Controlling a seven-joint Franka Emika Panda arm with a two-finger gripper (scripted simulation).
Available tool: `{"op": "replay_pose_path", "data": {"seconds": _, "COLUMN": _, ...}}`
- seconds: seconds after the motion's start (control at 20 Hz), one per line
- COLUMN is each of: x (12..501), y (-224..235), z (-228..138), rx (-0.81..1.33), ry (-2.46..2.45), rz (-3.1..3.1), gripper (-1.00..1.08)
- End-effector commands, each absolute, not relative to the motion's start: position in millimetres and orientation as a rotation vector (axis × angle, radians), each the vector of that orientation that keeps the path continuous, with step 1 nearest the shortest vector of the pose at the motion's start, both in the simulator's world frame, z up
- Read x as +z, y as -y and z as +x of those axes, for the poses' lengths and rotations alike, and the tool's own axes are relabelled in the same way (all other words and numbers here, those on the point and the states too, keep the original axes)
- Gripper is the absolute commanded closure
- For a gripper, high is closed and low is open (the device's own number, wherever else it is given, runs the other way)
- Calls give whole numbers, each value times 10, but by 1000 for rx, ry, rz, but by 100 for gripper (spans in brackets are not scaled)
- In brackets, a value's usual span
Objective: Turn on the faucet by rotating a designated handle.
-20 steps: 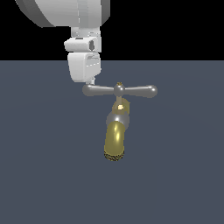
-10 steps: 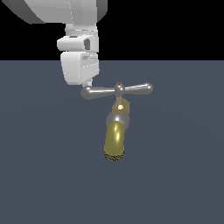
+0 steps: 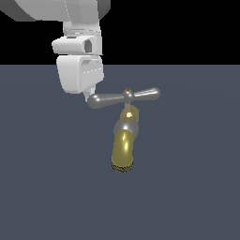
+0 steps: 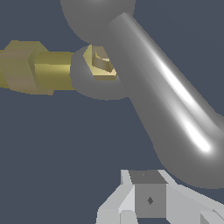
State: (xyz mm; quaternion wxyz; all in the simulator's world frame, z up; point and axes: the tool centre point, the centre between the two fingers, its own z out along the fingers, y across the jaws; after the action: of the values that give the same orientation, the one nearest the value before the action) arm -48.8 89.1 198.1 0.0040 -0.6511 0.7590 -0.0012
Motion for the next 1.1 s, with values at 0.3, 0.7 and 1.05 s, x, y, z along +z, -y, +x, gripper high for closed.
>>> {"op": "replay_pose_path", "data": {"seconds": 0.3, "x": 1977, "y": -742, "z": -715, "rx": -2, "ry": -2387, "rz": -2037, "gripper": 108}}
{"op": "replay_pose_path", "data": {"seconds": 0.7, "x": 1977, "y": -638, "z": -936, "rx": -2, "ry": -2386, "rz": -2041, "gripper": 108}}
{"op": "replay_pose_path", "data": {"seconds": 1.05, "x": 1977, "y": -546, "z": -1131, "rx": -1, "ry": -2384, "rz": -2044, "gripper": 108}}
